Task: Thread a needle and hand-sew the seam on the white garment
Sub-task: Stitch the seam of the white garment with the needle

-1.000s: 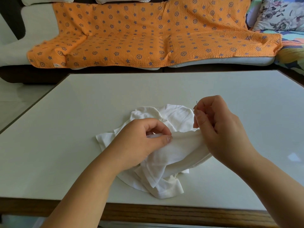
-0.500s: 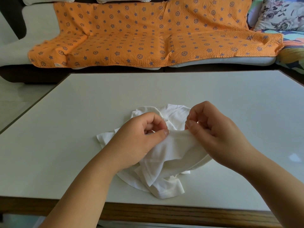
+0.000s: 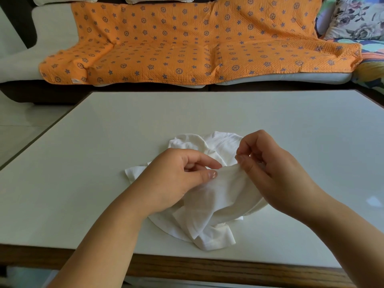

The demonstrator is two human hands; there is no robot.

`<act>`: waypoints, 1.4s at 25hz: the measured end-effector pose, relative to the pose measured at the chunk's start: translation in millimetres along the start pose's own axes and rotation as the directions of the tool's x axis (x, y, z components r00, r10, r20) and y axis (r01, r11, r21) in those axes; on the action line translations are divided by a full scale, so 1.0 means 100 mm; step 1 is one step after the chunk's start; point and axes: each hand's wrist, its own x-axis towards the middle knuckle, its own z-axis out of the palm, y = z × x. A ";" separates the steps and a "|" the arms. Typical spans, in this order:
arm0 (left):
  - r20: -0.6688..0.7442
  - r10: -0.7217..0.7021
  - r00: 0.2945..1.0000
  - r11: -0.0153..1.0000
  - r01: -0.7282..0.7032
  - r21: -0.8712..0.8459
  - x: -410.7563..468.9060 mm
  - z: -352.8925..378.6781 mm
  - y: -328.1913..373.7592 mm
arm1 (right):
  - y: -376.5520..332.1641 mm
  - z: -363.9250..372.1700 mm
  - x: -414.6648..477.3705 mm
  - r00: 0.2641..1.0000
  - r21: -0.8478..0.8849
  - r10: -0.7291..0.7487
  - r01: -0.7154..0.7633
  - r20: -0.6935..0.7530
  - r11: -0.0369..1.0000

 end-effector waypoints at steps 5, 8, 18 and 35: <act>0.015 -0.021 1.000 1.000 0.021 -0.009 -0.01 0.00 0.01 | -0.01 0.01 -0.01 1.000 -0.003 -0.022 0.022 0.003 1.000; 0.011 -0.041 0.999 0.999 0.041 0.034 0.00 0.07 0.02 | -0.02 0.03 -0.01 0.999 -0.019 -0.044 0.044 0.002 0.999; -0.030 -0.024 0.999 0.988 0.019 -0.151 0.03 0.14 0.01 | -0.06 0.02 -0.02 0.998 -0.043 -0.051 0.050 -0.041 0.998; -0.110 -0.010 0.994 0.984 -0.010 -0.180 0.03 0.13 0.00 | -0.41 -0.24 -0.06 0.955 0.502 0.289 -0.285 0.072 0.816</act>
